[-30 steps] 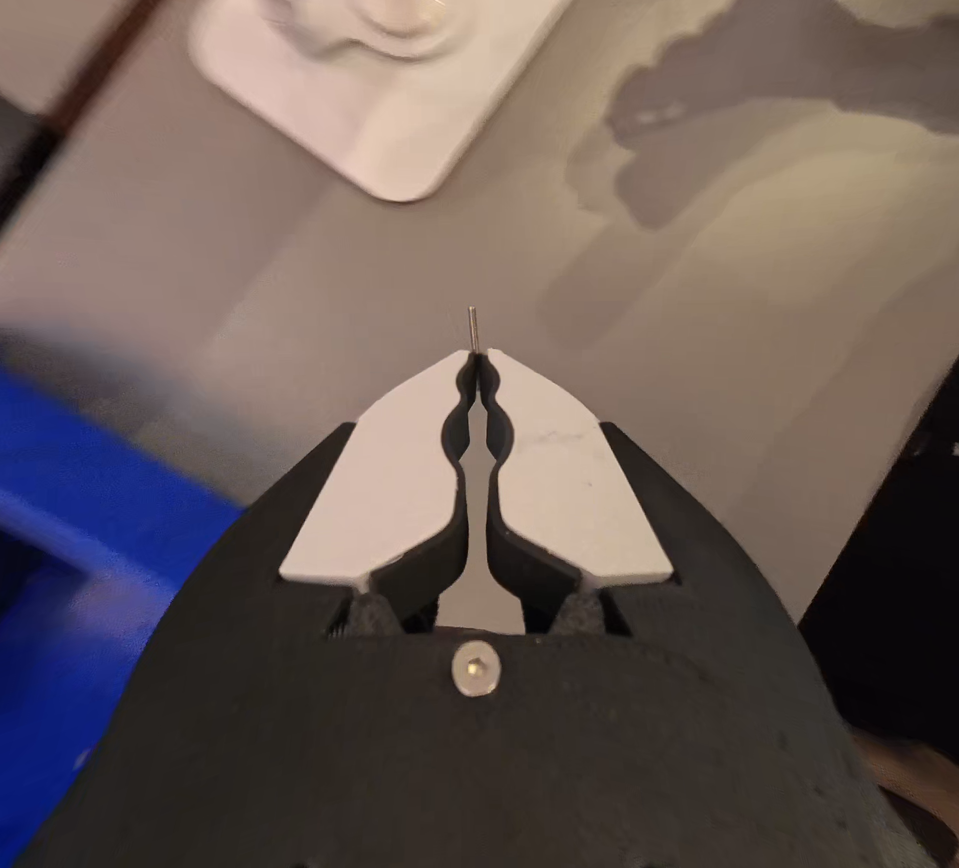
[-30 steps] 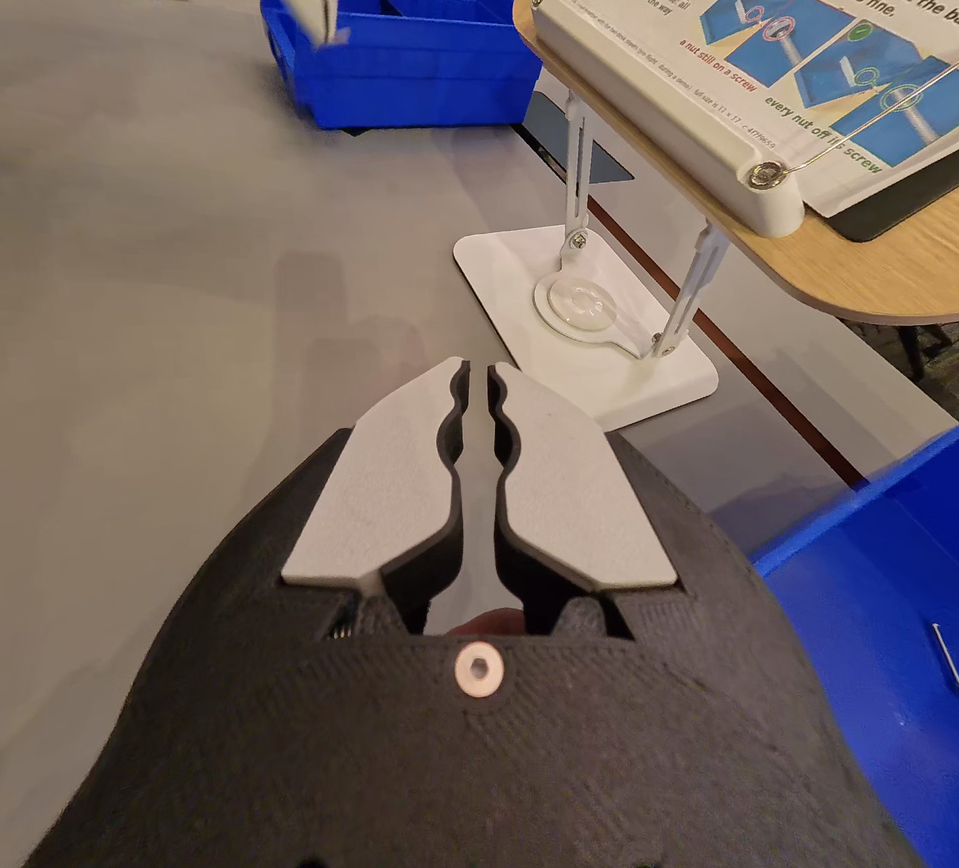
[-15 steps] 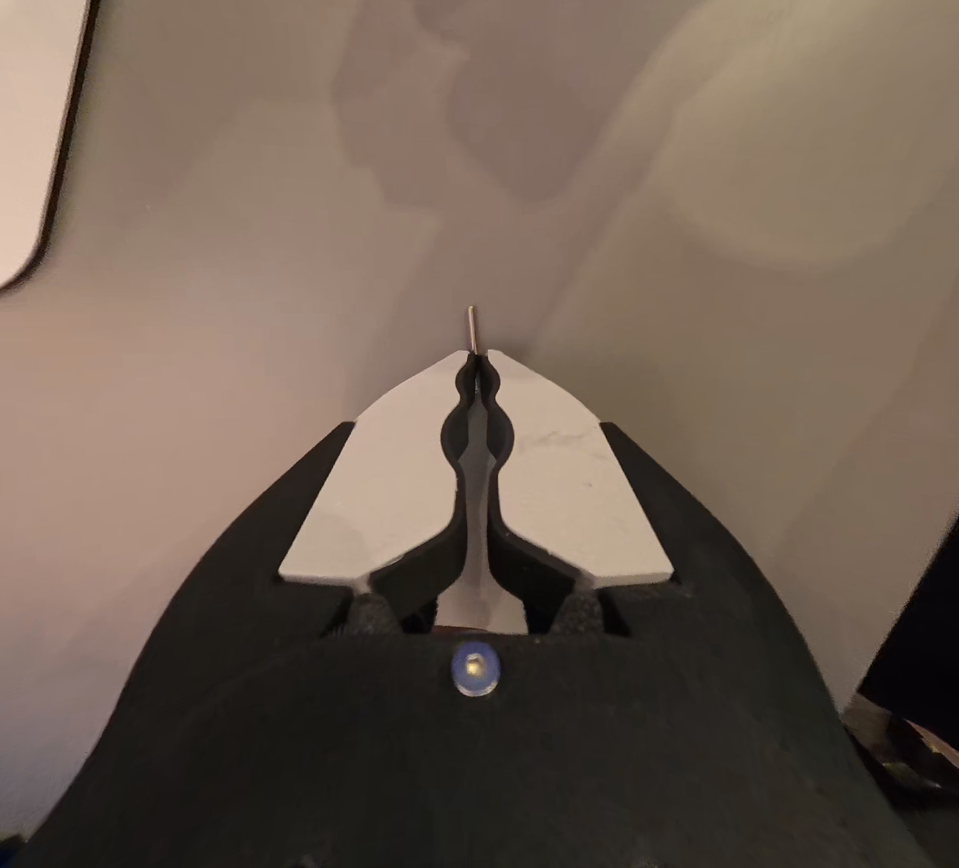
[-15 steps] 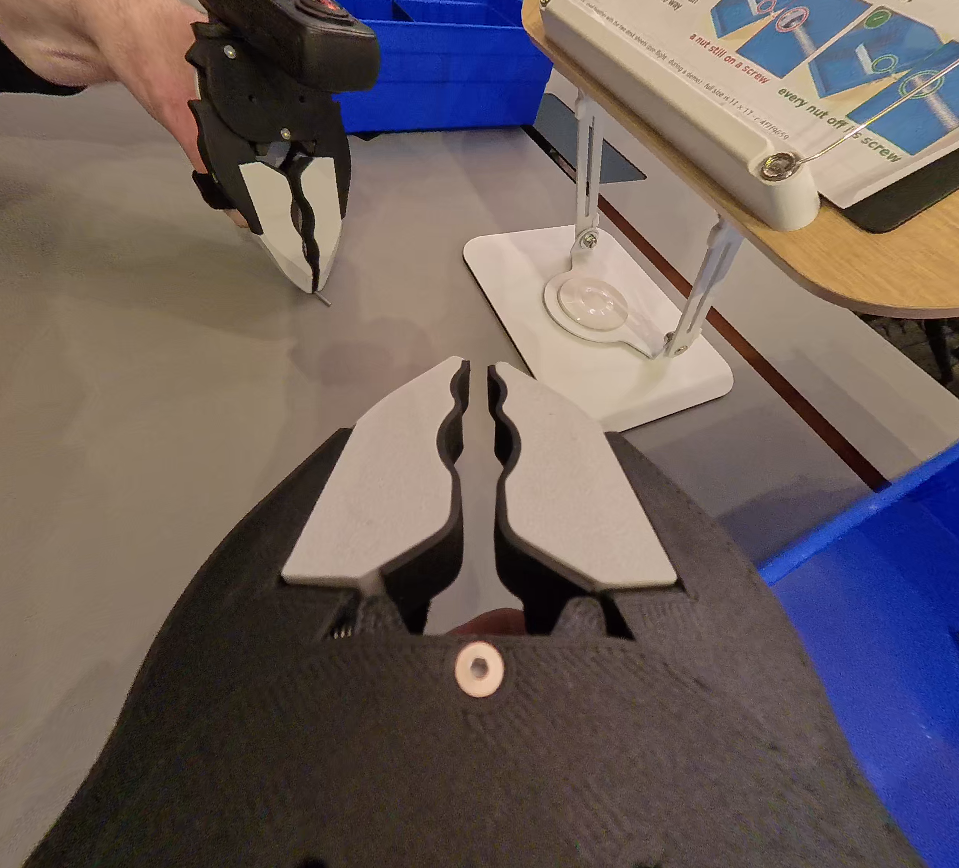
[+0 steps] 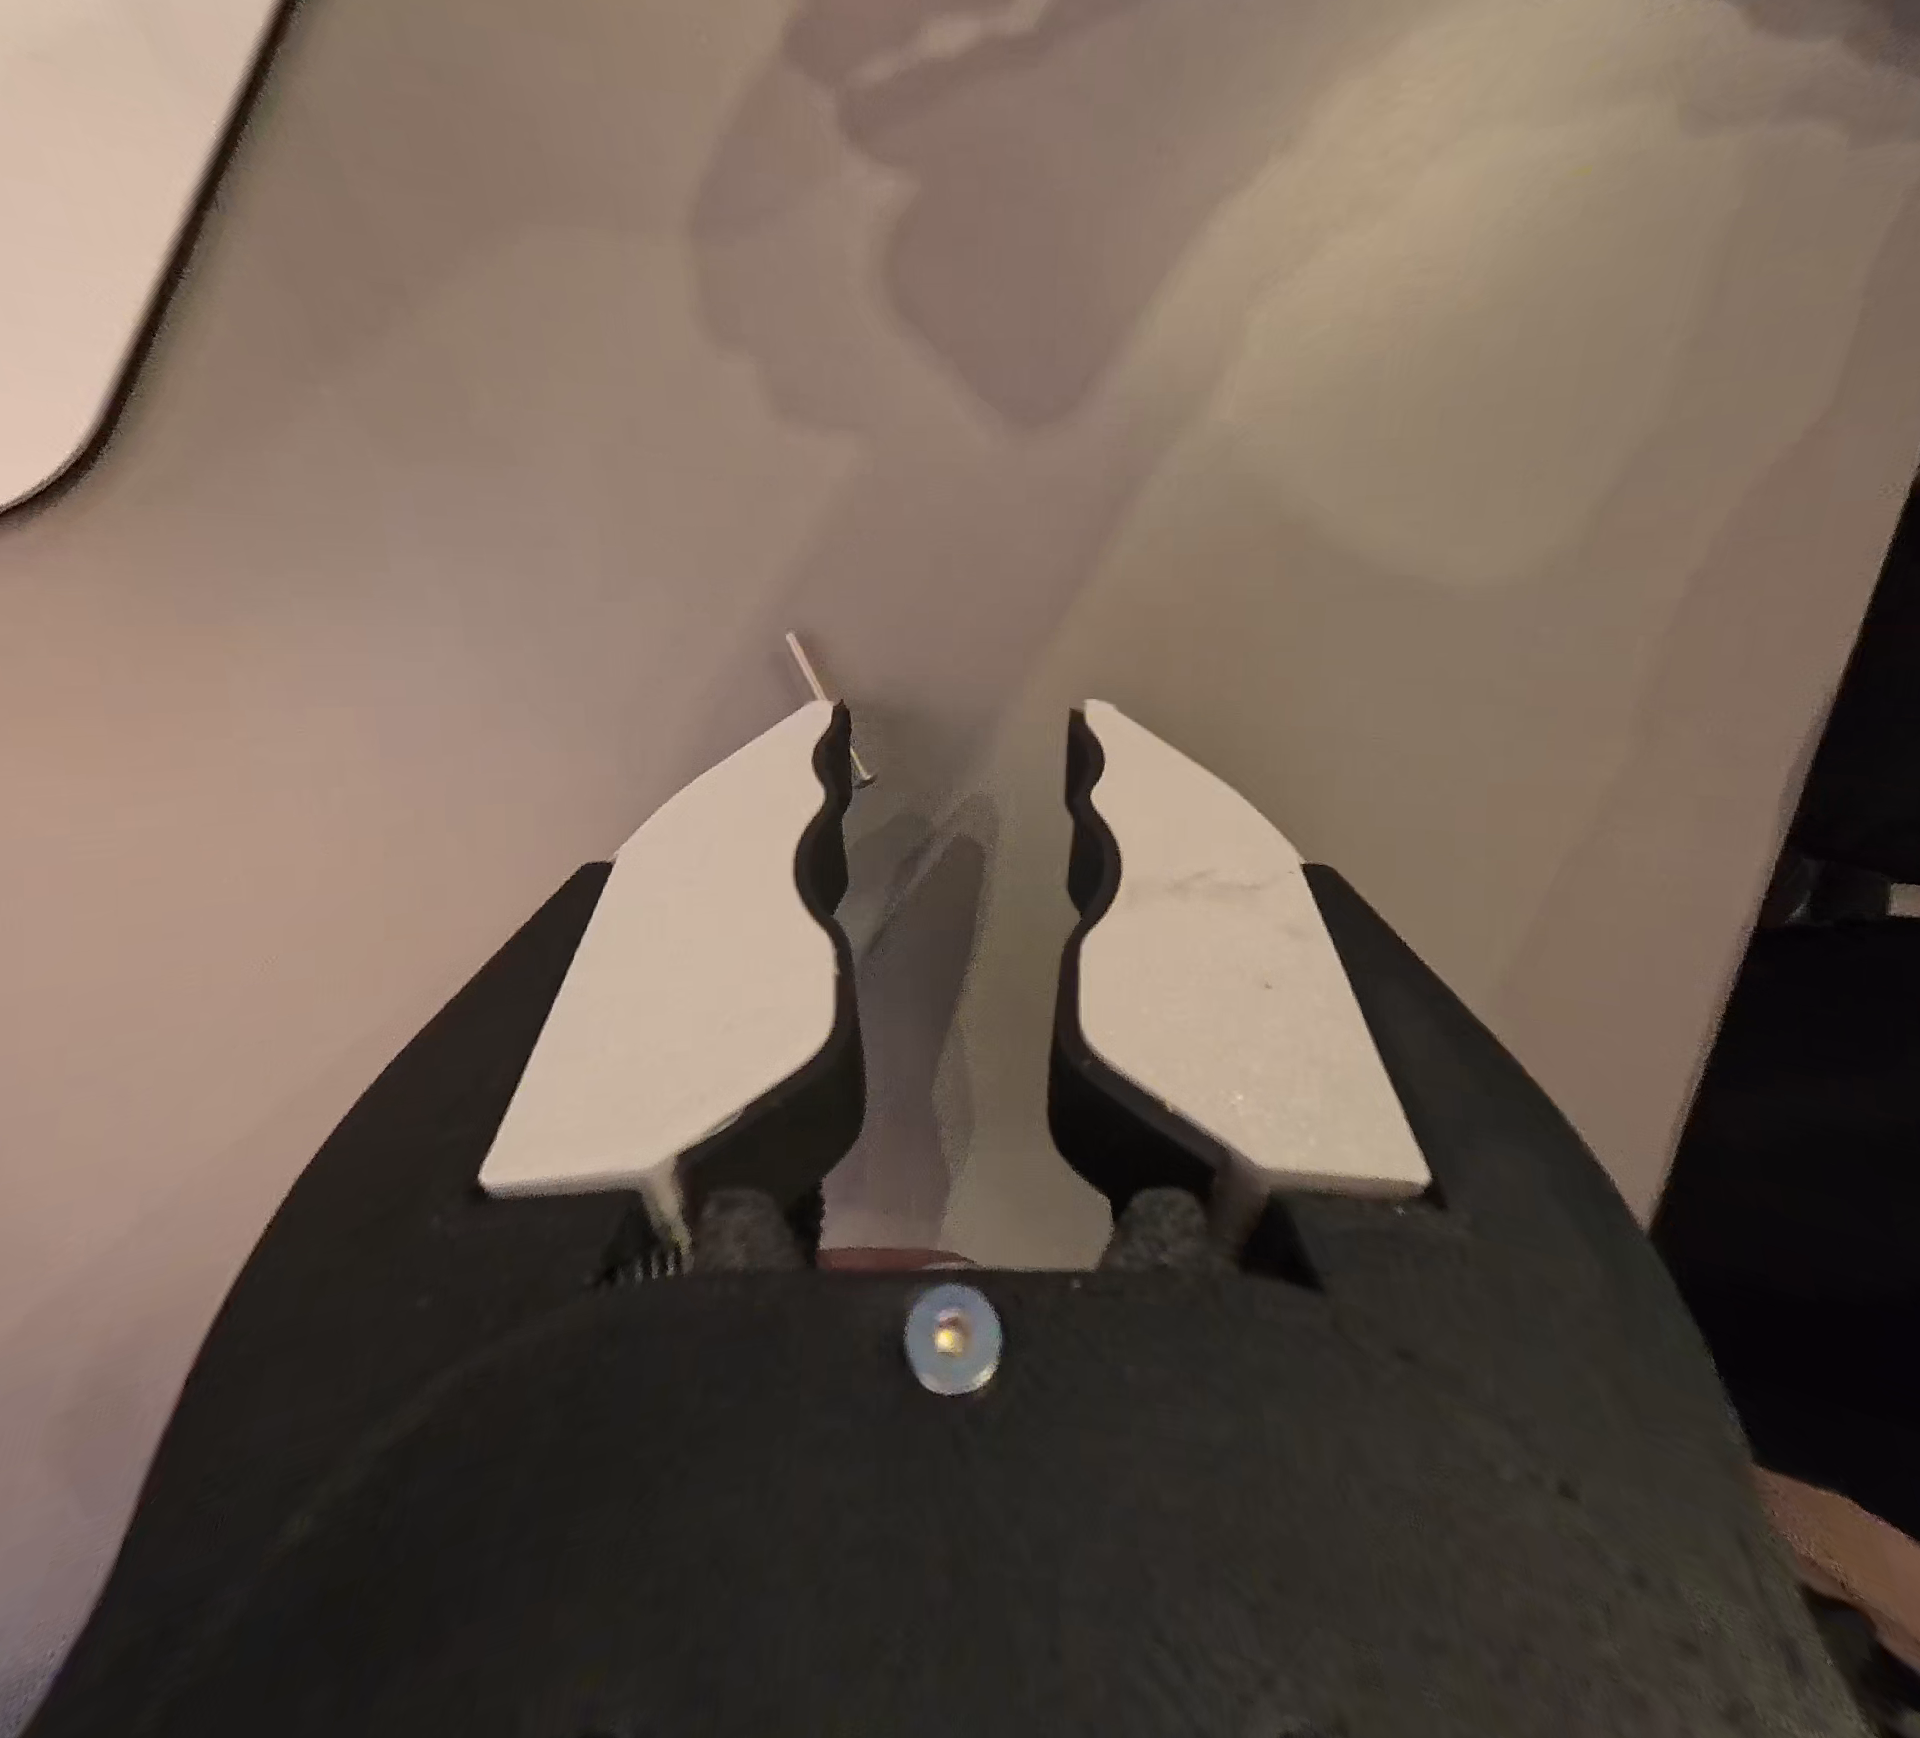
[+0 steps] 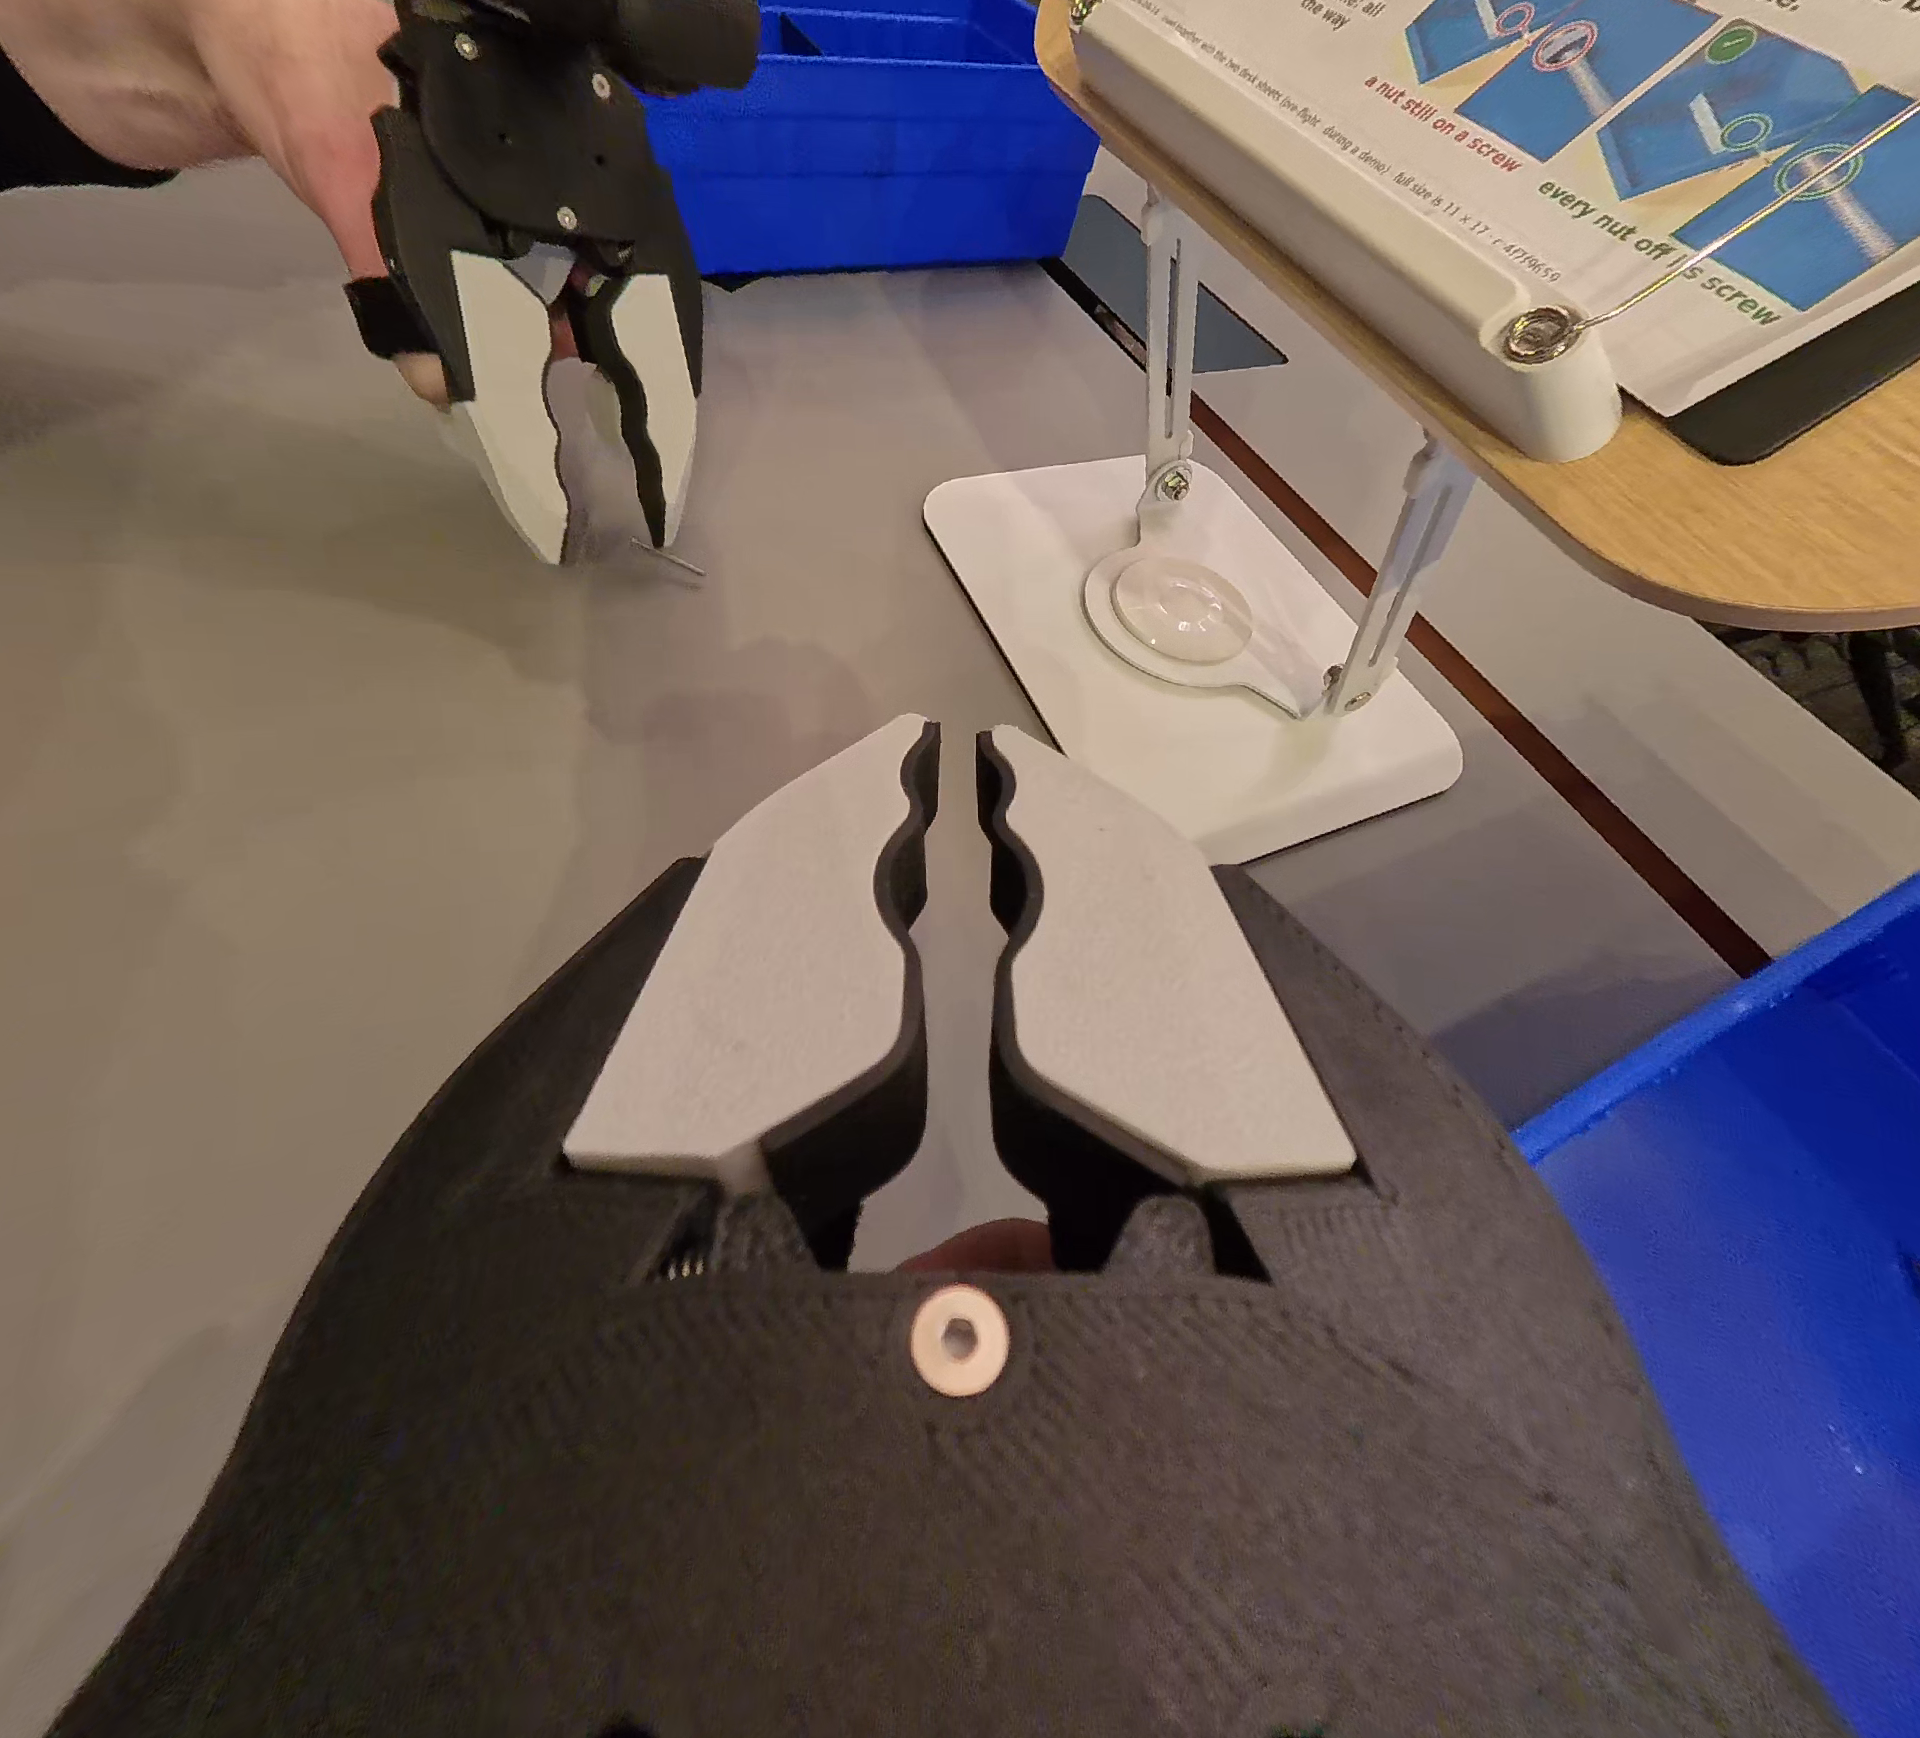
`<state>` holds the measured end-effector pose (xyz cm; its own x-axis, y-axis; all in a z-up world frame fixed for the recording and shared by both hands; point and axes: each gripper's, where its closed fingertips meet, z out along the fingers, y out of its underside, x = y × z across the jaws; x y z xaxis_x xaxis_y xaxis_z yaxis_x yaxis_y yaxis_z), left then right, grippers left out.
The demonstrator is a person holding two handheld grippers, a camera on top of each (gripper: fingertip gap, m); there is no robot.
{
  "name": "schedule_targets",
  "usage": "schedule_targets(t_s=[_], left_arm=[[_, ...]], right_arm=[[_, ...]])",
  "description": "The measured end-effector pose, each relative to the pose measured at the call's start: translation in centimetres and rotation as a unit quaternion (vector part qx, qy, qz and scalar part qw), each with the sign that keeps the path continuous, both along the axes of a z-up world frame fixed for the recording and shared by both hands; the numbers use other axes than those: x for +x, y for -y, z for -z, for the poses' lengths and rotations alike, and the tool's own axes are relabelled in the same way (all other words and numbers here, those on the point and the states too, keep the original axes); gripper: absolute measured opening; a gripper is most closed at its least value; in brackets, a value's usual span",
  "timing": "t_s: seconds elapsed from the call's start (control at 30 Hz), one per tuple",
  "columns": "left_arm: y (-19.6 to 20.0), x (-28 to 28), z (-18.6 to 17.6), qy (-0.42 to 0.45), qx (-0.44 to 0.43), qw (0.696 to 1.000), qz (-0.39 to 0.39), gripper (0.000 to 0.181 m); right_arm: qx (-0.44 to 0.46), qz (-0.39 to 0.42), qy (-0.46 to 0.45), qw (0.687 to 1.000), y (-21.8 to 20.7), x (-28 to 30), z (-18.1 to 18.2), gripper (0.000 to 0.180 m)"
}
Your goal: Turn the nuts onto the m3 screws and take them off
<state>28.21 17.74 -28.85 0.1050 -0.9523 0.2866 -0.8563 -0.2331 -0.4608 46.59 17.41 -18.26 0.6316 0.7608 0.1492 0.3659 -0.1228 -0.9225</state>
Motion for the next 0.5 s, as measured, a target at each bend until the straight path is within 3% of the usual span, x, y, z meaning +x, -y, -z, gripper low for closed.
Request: schedule_targets(t_s=[0.5], left_arm=[[-0.2,-2.0,-0.1,0.031,-0.017,0.999,-0.024,0.033]], right_arm=[[-0.001,0.000,0.002,1.000,0.0,0.0,0.1,0.007]])
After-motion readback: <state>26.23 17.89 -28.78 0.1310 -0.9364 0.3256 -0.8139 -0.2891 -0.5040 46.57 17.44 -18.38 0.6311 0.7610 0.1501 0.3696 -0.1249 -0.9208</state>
